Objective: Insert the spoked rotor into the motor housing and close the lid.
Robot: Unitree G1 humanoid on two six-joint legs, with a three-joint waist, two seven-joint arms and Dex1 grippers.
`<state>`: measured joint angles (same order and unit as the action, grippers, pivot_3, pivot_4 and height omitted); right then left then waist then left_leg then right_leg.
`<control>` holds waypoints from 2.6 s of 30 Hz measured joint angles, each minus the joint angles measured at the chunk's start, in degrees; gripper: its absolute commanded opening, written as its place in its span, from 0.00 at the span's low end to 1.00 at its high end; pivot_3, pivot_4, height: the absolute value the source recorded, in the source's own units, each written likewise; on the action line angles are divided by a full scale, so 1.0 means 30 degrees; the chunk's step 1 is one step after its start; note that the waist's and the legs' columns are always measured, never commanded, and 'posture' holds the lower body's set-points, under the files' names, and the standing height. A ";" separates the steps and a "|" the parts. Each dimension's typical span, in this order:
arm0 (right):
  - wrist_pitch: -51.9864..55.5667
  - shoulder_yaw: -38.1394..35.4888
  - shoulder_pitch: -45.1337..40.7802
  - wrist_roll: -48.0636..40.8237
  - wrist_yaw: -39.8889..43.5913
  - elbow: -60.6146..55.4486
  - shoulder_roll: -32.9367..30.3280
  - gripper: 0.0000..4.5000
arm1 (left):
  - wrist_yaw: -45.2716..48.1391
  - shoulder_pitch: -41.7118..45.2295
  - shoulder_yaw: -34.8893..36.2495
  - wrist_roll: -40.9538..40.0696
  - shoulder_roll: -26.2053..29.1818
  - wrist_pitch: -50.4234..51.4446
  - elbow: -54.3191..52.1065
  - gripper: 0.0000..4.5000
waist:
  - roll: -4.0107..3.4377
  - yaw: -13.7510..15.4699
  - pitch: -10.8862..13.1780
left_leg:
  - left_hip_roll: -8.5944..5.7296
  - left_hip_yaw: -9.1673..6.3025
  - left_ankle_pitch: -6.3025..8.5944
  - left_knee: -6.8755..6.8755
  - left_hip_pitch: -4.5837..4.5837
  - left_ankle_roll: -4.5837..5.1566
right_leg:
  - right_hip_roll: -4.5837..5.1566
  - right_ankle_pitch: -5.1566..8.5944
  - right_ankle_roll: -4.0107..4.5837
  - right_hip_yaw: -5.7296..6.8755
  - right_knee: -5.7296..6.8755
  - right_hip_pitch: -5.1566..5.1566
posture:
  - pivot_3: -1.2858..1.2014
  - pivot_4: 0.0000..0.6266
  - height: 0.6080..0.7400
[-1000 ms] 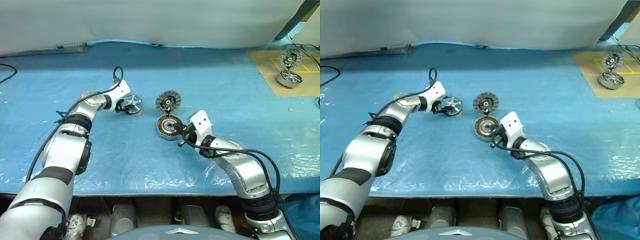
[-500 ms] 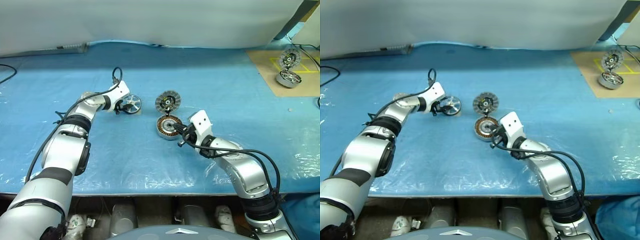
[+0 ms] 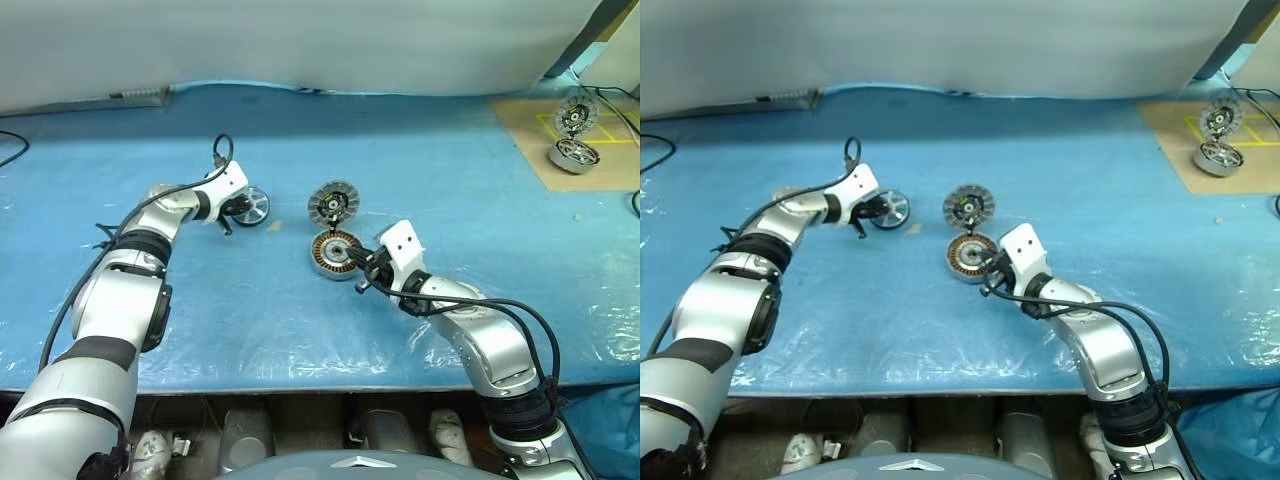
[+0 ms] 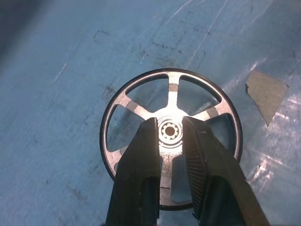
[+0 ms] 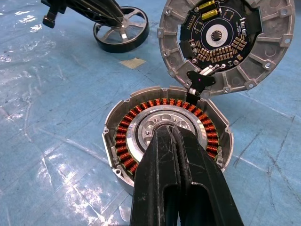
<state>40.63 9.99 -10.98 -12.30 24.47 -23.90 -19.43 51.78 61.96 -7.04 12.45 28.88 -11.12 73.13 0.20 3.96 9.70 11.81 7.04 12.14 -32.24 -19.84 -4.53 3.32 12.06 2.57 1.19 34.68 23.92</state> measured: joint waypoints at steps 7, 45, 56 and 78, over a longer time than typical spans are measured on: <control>-0.0268 -0.0120 0.0181 -0.0059 0.0108 0.0000 0.0002 0.00 | 0.5619 -0.0618 0.0541 -0.1477 0.1961 0.1436 -0.2108 0.09 | 0.0016 0.0053 0.0013 | -0.0001 -0.0003 0.0000 0.0035 -0.0056 -0.0005 | 0.0001 -0.0041 -0.0064 0.0018 -0.0010 0.0102 | 0.52 0.24 1.00; -0.7987 -0.2557 0.5197 -0.2011 0.3281 0.1812 0.0041 0.00 | 0.3959 -0.4846 -0.3685 -0.6983 -0.2509 1.4049 -2.0889 0.09 | -0.0009 0.0019 0.0030 | 0.0005 0.0033 -0.0002 0.0007 -0.0111 0.0008 | 0.0003 0.0021 0.0032 0.0021 -0.0006 0.0091 | 0.52 0.24 1.00; -0.8800 -0.2557 0.5617 -0.1937 0.3898 0.2971 -0.0249 0.00 | 0.4408 -0.3933 -0.4540 -0.6279 -0.2745 1.3203 -1.9075 0.09 | -0.0008 0.0020 0.0030 | 0.0005 0.0031 -0.0003 0.0003 -0.0110 0.0011 | 0.0001 0.0021 0.0033 0.0023 -0.0004 0.0089 | 0.52 0.24 1.00; -0.9043 -0.2534 0.5673 -0.1390 0.3376 0.3415 -0.0196 0.00 | 0.5072 -0.4046 -0.5107 -0.5232 -0.2690 1.1731 -1.7945 0.09 | -0.0008 0.0043 0.0030 | 0.0003 0.0030 -0.0002 0.0004 -0.0097 0.0012 | 0.0007 0.0021 0.0033 0.0024 -0.0005 0.0078 | 0.52 0.24 1.00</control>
<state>13.50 2.39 6.04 -16.47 34.60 -13.65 -20.02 66.99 49.82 -22.36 -3.24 20.81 24.07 19.30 0.17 4.09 9.79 11.82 7.13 12.13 -32.23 -20.13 -4.49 3.34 12.12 2.67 1.26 34.66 24.15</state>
